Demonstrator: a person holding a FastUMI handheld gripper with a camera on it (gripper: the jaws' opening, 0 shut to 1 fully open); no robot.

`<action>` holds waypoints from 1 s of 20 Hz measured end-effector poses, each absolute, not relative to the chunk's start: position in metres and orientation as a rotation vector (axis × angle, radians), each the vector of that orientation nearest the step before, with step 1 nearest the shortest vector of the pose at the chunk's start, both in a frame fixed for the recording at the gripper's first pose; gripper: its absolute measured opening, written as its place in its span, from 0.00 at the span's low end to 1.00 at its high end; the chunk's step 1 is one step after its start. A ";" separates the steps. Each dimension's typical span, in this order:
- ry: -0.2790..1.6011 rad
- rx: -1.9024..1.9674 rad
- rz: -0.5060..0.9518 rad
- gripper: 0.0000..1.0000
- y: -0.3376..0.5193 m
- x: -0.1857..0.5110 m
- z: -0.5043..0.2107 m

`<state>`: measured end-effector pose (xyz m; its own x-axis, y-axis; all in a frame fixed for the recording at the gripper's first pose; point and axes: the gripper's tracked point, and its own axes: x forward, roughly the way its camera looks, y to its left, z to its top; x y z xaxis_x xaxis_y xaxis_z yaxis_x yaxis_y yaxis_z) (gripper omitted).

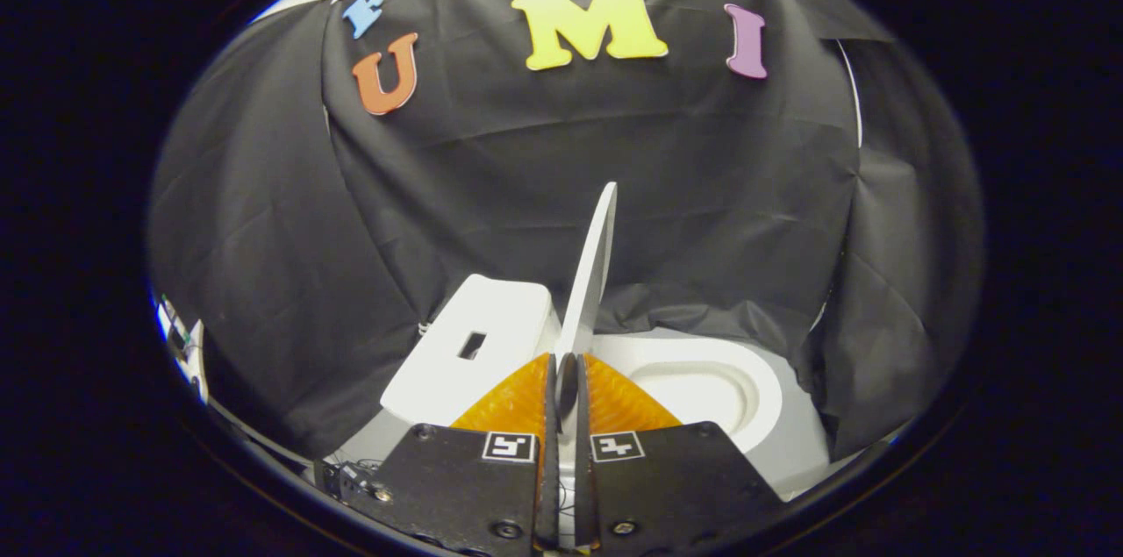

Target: Open the toilet lid.

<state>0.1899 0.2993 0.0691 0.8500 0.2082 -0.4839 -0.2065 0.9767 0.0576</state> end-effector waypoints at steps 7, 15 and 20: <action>0.498 -0.049 0.244 0.10 0.340 0.189 0.070; 0.511 -0.100 0.299 0.10 0.395 0.189 0.062; 0.514 -0.120 0.328 0.10 0.431 0.190 0.054</action>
